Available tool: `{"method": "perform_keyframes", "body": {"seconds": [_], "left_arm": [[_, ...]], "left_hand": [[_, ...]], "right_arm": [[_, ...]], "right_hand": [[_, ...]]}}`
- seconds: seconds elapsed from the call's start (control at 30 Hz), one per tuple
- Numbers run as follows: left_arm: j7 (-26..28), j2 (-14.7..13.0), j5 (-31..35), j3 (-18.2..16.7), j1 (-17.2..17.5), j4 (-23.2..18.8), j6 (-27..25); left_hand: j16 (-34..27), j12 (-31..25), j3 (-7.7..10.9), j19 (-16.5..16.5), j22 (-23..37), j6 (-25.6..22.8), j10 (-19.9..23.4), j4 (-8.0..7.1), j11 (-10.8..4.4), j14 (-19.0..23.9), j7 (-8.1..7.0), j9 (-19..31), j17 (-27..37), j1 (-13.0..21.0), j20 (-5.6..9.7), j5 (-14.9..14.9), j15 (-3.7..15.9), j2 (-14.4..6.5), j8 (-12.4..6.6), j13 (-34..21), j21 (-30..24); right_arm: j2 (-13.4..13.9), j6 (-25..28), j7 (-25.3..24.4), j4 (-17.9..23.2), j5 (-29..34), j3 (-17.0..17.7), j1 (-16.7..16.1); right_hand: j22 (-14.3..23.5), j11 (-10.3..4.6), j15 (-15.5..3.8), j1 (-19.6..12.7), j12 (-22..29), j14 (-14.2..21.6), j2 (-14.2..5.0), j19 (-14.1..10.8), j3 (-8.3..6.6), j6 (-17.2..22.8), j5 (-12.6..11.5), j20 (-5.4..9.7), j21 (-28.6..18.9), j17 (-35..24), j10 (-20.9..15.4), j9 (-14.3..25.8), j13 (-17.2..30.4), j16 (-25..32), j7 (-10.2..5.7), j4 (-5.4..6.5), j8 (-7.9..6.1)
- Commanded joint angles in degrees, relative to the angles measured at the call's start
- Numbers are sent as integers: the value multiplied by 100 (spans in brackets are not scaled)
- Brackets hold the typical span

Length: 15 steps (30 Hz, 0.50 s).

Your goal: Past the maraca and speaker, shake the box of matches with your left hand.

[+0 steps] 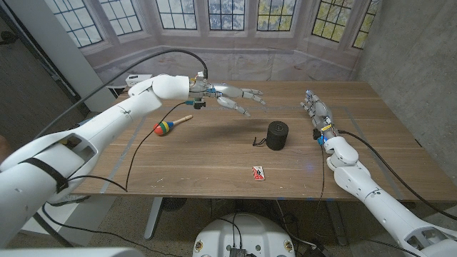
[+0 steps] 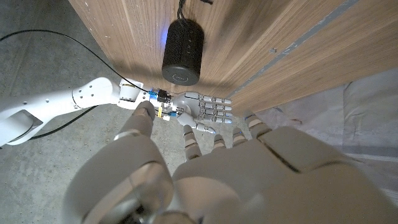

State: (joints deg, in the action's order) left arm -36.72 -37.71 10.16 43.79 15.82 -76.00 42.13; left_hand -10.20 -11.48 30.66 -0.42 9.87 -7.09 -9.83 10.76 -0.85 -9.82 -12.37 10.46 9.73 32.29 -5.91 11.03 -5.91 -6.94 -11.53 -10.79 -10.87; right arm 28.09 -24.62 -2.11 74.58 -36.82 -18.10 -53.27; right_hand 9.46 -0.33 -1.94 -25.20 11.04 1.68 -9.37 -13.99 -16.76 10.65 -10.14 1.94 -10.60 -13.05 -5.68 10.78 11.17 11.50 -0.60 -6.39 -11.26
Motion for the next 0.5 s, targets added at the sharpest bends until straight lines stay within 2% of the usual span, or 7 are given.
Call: {"method": "perform_keyframes", "body": {"seconds": [0.03,0.5], "left_arm": [[-89,3,450,81,-226,-134,315],[159,-51,1053,-3,-261,-433,799]], "left_hand": [[-9,-32,65,-9,5,2,-97,-7,-37,-245,-13,14,25,53,16,17,47,80,-19,-28,-8],[-29,-58,92,59,4,37,-49,0,-71,-191,-14,16,25,234,65,-8,81,150,-5,-28,-29]], "right_arm": [[11,-29,-97,94,18,33,-101],[19,-89,-187,171,31,86,-204]], "right_hand": [[19,31,-42,-54,24,47,5,-41,-11,10,2,292,-37,-14,-23,18,20,36,19,-7,-19],[20,30,-35,-58,28,59,6,-51,-14,28,2,280,-39,-3,-27,18,20,45,30,-10,-22]]}}
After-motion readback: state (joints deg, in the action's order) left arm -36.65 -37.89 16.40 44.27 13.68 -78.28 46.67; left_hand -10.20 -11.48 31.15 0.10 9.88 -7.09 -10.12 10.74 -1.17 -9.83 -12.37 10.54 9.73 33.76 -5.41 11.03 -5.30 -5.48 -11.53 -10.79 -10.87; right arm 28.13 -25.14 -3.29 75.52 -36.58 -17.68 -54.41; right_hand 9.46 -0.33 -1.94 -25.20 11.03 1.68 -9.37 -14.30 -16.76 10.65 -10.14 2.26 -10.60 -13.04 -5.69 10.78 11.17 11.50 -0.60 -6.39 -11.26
